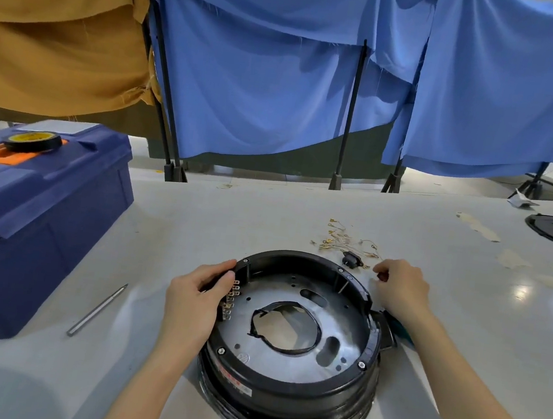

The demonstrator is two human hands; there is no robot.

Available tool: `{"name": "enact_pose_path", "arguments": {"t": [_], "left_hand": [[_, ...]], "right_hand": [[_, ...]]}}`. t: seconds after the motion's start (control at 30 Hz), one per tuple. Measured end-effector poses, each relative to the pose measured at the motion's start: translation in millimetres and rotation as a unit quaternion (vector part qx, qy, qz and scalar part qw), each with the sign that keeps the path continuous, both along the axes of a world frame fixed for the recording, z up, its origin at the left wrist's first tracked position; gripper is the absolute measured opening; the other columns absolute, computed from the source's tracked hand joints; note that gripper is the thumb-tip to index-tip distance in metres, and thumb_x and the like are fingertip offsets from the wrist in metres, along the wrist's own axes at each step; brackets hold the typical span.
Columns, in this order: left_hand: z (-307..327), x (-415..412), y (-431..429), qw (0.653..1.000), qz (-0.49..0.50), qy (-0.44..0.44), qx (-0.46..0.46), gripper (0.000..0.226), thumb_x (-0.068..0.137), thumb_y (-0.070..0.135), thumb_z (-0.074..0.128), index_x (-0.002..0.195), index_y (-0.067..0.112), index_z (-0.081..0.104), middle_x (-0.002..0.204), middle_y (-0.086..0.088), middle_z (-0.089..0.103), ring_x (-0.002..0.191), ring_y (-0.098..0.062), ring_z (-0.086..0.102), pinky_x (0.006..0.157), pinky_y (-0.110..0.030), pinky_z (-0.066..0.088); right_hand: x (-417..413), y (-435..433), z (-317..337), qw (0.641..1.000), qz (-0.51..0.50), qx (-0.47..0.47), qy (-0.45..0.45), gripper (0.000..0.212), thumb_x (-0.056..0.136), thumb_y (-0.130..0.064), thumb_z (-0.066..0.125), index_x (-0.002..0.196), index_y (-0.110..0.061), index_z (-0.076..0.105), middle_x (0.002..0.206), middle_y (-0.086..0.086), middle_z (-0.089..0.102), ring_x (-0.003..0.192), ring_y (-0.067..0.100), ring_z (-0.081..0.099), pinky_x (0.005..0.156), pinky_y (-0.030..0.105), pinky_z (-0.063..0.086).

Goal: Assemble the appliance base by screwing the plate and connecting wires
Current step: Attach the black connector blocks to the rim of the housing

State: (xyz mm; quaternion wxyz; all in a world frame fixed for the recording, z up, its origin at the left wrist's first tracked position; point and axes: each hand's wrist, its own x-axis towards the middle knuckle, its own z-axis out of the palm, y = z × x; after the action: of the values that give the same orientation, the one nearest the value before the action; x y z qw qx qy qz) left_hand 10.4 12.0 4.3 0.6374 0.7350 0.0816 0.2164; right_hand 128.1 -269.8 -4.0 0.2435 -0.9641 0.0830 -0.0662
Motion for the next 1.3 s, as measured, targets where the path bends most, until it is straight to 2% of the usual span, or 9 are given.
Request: {"name": "enact_pose_path", "arguments": {"t": [0.23,0.33,0.43,0.53,0.67,0.83,1.1,1.2,1.3], "left_hand": [[0,-2,-1,1.0,0.005,-0.009,-0.021,0.022,0.09,0.011,0.067,0.092,0.031,0.075,0.094,0.013,0.076,0.095,-0.002,0.068,0.092,-0.029,0.051],[6,-7,-3,0.996,0.043,-0.069,0.043,0.024,0.092,0.012,0.065,0.089,0.034,0.073,0.093,0.018,0.074,0.097,-0.001,0.066,0.087,-0.015,0.047],[17,-16,-7,0.983,0.055,-0.122,0.124,0.025,0.09,0.013,0.067,0.092,0.038,0.071,0.094,0.026,0.07,0.094,0.006,0.062,0.08,-0.002,0.039],[25,-23,-15,0.985,0.012,-0.134,0.11,0.03,0.086,0.008,0.07,0.095,0.037,0.072,0.092,0.022,0.072,0.087,0.0,0.065,0.079,-0.008,0.045],[35,-32,-21,0.984,-0.09,-0.15,0.026,0.041,0.084,-0.008,0.066,0.101,0.028,0.076,0.091,0.003,0.075,0.088,-0.011,0.071,0.079,-0.014,0.052],[38,-37,-11,0.984,-0.1,-0.147,-0.026,0.038,0.075,-0.013,0.07,0.085,0.022,0.079,0.082,-0.005,0.075,0.08,-0.019,0.072,0.073,-0.018,0.055],[42,-40,-2,0.979,-0.039,-0.141,0.142,0.032,0.07,-0.001,0.08,0.087,0.026,0.075,0.086,0.006,0.068,0.075,-0.004,0.063,0.069,-0.011,0.045],[42,-43,5,0.975,-0.073,-0.153,0.142,0.038,0.071,-0.006,0.078,0.099,0.02,0.076,0.087,0.007,0.07,0.077,-0.006,0.064,0.073,-0.012,0.047],[40,-46,11,0.987,-0.078,-0.125,0.071,0.032,0.075,-0.006,0.075,0.091,0.022,0.078,0.084,0.004,0.073,0.079,-0.009,0.068,0.075,-0.014,0.051]], "right_hand": [[-12,4,15,0.99,0.049,0.117,-0.059,0.046,0.075,-0.001,0.076,0.119,-0.009,0.064,0.092,0.003,0.062,0.091,0.028,0.06,0.078,0.033,0.046],[-28,22,39,0.967,0.101,0.19,-0.139,0.048,0.067,-0.002,0.085,0.111,-0.011,0.068,0.089,0.001,0.066,0.082,0.021,0.06,0.08,0.035,0.05],[-51,48,64,0.936,0.185,0.239,-0.18,0.047,0.063,-0.002,0.088,0.104,-0.016,0.07,0.09,-0.003,0.068,0.085,0.021,0.062,0.078,0.035,0.055],[-75,74,82,0.909,0.27,0.248,-0.197,0.047,0.063,-0.003,0.088,0.103,-0.019,0.071,0.095,-0.002,0.069,0.087,0.017,0.061,0.071,0.028,0.055],[-100,98,87,0.861,0.391,0.306,-0.112,0.049,0.064,-0.006,0.09,0.107,-0.018,0.071,0.092,-0.003,0.073,0.087,0.008,0.067,0.077,0.029,0.058],[-104,104,80,0.839,0.389,0.374,-0.071,0.034,0.067,-0.004,0.087,0.098,-0.012,0.073,0.091,0.002,0.076,0.093,0.017,0.072,0.089,0.039,0.058],[-107,111,68,0.84,0.357,0.406,-0.055,0.018,0.074,0.007,0.079,0.087,-0.005,0.076,0.082,0.009,0.076,0.078,0.024,0.074,0.078,0.031,0.06],[-109,118,67,0.838,0.359,0.408,-0.047,0.022,0.075,0.006,0.079,0.08,-0.015,0.075,0.077,0.005,0.076,0.074,0.022,0.074,0.079,0.034,0.061],[-111,125,65,0.827,0.369,0.423,-0.016,0.029,0.071,0.012,0.078,0.079,-0.015,0.073,0.073,0.001,0.074,0.071,0.015,0.072,0.072,0.024,0.059]]}}
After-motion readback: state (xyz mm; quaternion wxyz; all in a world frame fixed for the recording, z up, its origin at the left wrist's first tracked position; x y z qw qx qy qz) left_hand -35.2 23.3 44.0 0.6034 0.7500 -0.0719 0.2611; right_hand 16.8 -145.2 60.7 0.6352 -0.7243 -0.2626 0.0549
